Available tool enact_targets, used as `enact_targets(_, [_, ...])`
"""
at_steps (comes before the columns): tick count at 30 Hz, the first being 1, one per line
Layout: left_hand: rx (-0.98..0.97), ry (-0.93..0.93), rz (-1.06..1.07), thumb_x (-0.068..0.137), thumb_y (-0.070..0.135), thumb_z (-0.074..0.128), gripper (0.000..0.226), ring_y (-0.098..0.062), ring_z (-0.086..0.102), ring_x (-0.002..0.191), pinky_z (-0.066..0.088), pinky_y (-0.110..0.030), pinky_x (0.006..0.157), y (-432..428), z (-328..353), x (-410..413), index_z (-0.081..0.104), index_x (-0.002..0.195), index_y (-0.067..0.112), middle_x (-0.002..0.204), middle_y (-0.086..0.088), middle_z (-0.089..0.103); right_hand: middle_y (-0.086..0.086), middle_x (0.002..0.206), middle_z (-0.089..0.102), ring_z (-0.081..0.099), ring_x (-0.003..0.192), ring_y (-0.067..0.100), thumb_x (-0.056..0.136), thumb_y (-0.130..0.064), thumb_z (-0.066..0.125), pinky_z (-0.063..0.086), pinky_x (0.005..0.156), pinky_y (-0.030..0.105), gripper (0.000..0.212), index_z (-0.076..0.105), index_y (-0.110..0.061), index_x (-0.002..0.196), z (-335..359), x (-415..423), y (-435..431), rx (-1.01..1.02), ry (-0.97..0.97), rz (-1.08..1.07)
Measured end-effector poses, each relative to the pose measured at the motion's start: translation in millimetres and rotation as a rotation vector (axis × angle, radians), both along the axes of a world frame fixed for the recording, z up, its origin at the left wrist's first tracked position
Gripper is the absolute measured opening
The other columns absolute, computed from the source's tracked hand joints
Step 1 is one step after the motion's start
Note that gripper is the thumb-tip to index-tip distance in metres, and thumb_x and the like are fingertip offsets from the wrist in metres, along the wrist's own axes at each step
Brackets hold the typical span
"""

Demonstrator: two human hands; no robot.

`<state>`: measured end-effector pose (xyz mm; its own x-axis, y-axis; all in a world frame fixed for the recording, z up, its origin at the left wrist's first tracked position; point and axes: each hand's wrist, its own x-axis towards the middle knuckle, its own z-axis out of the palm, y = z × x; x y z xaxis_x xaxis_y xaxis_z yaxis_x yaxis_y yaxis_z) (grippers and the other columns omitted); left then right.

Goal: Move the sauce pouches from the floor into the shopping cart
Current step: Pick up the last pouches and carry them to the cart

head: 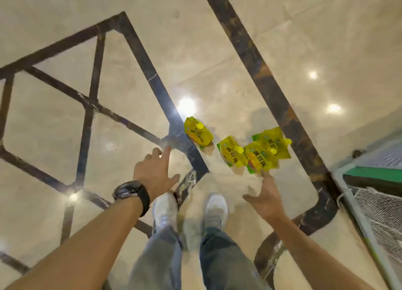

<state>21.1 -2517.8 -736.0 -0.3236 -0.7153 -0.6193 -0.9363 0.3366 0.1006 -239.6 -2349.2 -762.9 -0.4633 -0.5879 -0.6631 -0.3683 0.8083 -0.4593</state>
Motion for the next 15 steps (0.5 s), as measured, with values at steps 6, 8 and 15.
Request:
enact_targets(6, [-0.015,0.295,0.062,0.077,0.042,0.082,0.117,-0.034,0.037,0.14,0.047,-0.05,0.104,-72,-189,-22,0.002,0.16,0.02,0.16,-0.009,0.028,-0.003,0.145,0.048,0.048,0.131,0.018,0.063,-0.013,0.09,0.044,0.105,0.04,0.097,0.039,-0.022,0.144,-163,8,-15,-0.312,0.049,-0.221])
enact_targets(8, [0.022,0.52,0.106,0.074,0.035,0.087,0.117,-0.028,0.035,0.143,0.041,-0.046,0.111,-91,-234,-31,0.007,0.159,0.022,0.161,-0.004,0.03,-0.003,0.142,0.052,0.05,0.13,0.019,0.063,-0.011,0.09,0.044,0.104,0.035,0.09,0.045,-0.02,0.141,-203,10,-17,-0.414,0.072,-0.279])
enact_targets(15, [0.24,0.928,0.248,0.062,0.029,0.089,0.092,0.01,0.06,0.112,0.049,-0.013,0.094,-118,-300,-61,0.034,0.136,0.022,0.12,0.031,0.056,0.002,0.128,0.062,0.056,0.122,0.018,0.061,-0.035,0.088,0.045,0.099,0.021,0.078,0.058,-0.012,0.128,-286,11,-34,-0.55,0.08,-0.392])
